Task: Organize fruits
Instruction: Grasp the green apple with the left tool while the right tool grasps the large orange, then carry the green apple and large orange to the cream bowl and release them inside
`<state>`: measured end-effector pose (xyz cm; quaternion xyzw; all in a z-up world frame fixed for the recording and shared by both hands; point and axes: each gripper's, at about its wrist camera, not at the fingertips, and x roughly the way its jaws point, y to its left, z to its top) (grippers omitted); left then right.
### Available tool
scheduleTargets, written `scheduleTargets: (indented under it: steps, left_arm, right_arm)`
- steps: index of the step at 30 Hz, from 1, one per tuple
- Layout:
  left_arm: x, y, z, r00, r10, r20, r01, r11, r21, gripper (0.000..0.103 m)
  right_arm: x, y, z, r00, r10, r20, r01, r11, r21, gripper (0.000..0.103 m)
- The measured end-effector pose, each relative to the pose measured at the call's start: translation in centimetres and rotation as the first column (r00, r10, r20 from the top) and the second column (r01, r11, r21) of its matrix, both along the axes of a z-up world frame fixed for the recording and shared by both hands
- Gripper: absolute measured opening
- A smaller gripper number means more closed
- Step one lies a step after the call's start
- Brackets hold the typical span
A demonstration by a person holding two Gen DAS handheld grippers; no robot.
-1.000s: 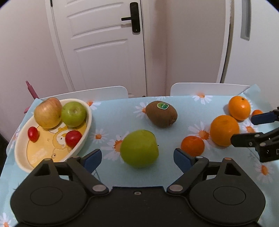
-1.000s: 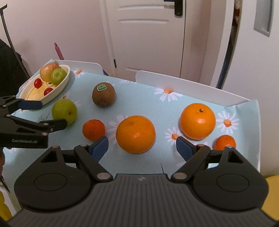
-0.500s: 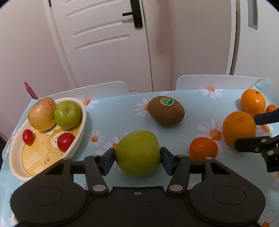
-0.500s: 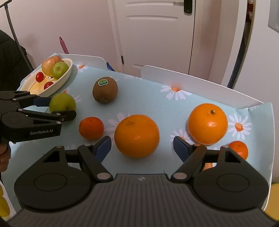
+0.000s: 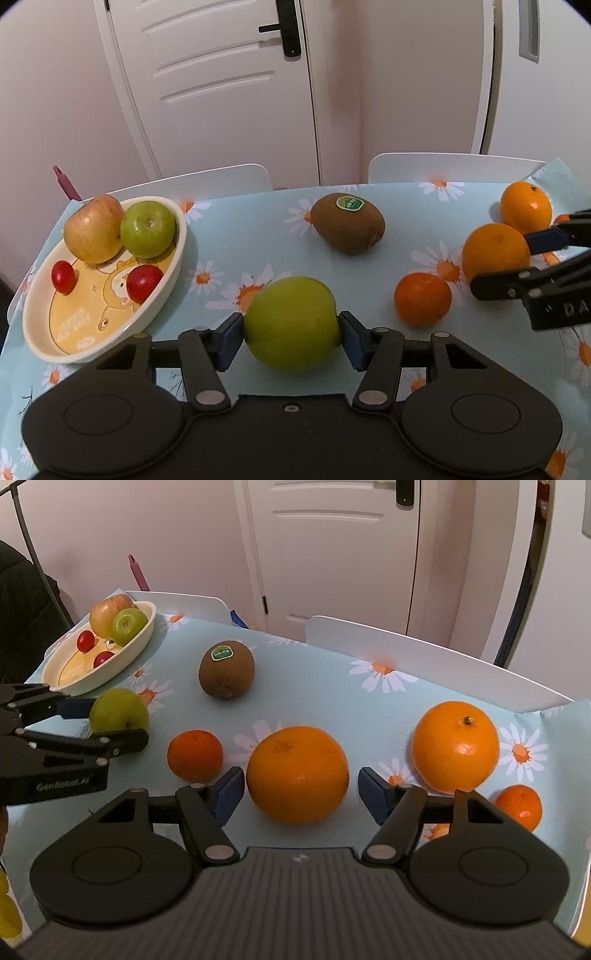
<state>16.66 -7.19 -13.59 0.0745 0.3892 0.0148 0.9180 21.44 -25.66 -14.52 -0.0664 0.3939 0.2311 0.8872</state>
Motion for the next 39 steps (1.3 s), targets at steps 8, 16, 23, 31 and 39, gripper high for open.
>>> scheduleTargets:
  steps: [8,16,23,31,39]
  left_arm:
    - [-1.1,0.0,0.1,1.0,0.007,-0.003,-0.007,1.0,-0.004,0.06]
    - [-1.8,0.4,0.7,1.0,0.021,0.002,-0.021,1.0,-0.014,0.06]
    - [-3.3,1.0,2.1,0.999,0.046,0.014,-0.045,0.999,-0.018,0.06]
    - [-5.5,2.3,5.3,0.996,0.079,0.051,-0.077,0.997,-0.026,0.06]
    - [-7.5,5.2,8.7,0.992,0.081,0.094,-0.08,0.997,-0.022,0.06]
  right_arm:
    - [0.2,0.3,-0.1,1.0,0.006,0.006,-0.006,1.0,0.001,0.074]
    - [-0.1,0.4,0.3,1.0,0.014,0.007,-0.014,1.0,-0.012,0.074]
    - [-1.2,0.8,1.9,0.999,0.026,0.029,-0.025,1.0,-0.006,0.073]
    - [-3.4,2.2,4.9,0.998,0.038,0.059,-0.039,0.999,0.006,0.073]
    - [-5.5,5.6,7.6,0.997,0.042,0.065,-0.043,0.999,0.021,0.073]
